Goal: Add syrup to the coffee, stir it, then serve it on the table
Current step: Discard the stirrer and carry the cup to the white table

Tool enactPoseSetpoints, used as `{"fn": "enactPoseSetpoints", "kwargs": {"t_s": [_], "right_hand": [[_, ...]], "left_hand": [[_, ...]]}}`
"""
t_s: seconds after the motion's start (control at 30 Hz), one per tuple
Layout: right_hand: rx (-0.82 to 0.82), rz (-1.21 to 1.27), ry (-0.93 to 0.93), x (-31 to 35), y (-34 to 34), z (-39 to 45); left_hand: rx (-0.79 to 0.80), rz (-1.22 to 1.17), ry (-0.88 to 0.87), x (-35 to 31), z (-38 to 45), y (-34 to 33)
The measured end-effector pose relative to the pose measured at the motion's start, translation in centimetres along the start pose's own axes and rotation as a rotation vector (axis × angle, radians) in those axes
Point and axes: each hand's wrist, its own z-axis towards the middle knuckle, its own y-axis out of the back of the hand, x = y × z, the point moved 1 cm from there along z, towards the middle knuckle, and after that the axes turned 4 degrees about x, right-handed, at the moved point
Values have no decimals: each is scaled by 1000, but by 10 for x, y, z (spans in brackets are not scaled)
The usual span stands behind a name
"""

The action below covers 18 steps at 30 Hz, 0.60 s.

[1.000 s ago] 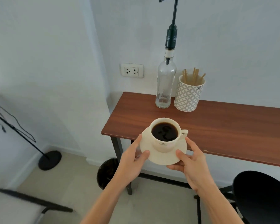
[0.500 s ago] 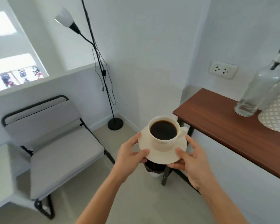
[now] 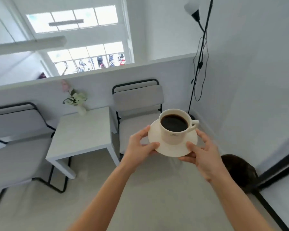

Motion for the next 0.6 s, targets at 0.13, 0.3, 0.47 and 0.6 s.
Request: {"fn": "enactPoseSetpoints", "kwargs": {"t_s": [0.13,0.3,0.47,0.6], "right_hand": [[118,8,-22,-14,-85,9],[255,-23,-63,-27,-179,27],[409,-63,-97,-44,-266,62],[486,-90,-128,-61,-332,104]], "left_hand": [[-114,-22,26,7,-25,83],[-259,-83,39,19,-47,168],[-412,-91,87,43,-46,248],[-485,-92,110,63,-28,312]]}}
